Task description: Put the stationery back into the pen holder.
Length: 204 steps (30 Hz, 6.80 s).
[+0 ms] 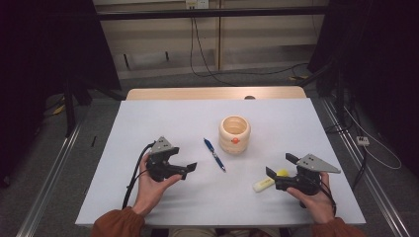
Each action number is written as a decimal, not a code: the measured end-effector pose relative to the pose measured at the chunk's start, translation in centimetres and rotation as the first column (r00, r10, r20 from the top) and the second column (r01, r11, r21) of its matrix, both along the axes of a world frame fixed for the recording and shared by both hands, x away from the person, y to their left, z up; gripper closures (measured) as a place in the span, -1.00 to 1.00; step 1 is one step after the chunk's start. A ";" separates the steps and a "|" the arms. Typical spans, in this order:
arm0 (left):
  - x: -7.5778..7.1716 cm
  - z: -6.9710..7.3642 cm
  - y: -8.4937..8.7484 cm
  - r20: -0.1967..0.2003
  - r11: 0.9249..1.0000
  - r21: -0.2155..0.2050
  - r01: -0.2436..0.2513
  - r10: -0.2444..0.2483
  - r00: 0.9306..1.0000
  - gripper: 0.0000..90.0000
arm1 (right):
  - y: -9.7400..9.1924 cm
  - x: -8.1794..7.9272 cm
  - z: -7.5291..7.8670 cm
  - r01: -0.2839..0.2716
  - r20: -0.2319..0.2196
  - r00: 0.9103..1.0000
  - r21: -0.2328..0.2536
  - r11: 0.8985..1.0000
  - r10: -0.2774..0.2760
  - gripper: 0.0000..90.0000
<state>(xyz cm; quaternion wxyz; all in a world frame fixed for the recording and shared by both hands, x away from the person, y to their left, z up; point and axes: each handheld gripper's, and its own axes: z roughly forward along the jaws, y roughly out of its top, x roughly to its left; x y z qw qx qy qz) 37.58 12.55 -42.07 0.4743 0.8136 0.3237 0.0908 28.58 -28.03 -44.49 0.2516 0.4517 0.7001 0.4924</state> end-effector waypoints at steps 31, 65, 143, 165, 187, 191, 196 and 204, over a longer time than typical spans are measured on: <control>5.7 -1.2 -5.1 -0.021 1.000 0.025 0.008 -0.008 1.000 1.00 | 0.4 0.3 -0.4 -0.038 -0.014 0.999 -0.009 0.999 0.038 -0.85; 10.3 -4.3 -8.7 -0.094 0.985 0.173 0.020 -0.004 0.996 1.00 | 0.3 0.3 -0.5 -0.036 -0.018 0.999 -0.002 0.999 0.036 -0.85; 4.8 -1.5 -2.7 -0.187 0.943 0.305 0.134 -0.079 0.979 -0.38 | 0.4 0.3 -0.5 -0.034 -0.019 0.999 -0.011 0.999 0.034 -0.85; 5.3 -0.8 -6.7 -0.175 0.913 0.347 0.214 -0.161 0.971 -0.65 | 0.5 0.4 -0.6 -0.037 -0.019 0.999 -0.010 0.999 0.037 -0.85; 5.5 -1.9 -11.0 -0.203 0.863 0.405 0.303 -0.239 0.950 0.28 | 0.5 0.4 -0.6 -0.039 -0.020 0.999 -0.012 0.999 0.039 -0.85; 5.5 -2.0 -11.1 -0.214 0.860 0.399 0.317 -0.249 0.945 0.45 | 0.5 0.4 -0.6 -0.039 -0.021 0.999 -0.011 0.999 0.039 -0.85; 5.5 -1.9 -11.2 -0.229 0.852 0.398 0.341 -0.268 0.936 0.70 | 0.5 0.4 -0.6 -0.043 -0.024 0.999 -0.010 0.999 0.042 -0.85; 5.9 -1.8 -11.3 -0.259 0.845 0.398 0.357 -0.269 0.928 0.77 | 0.5 0.4 -0.6 -0.041 -0.026 0.999 -0.011 0.999 0.041 -0.86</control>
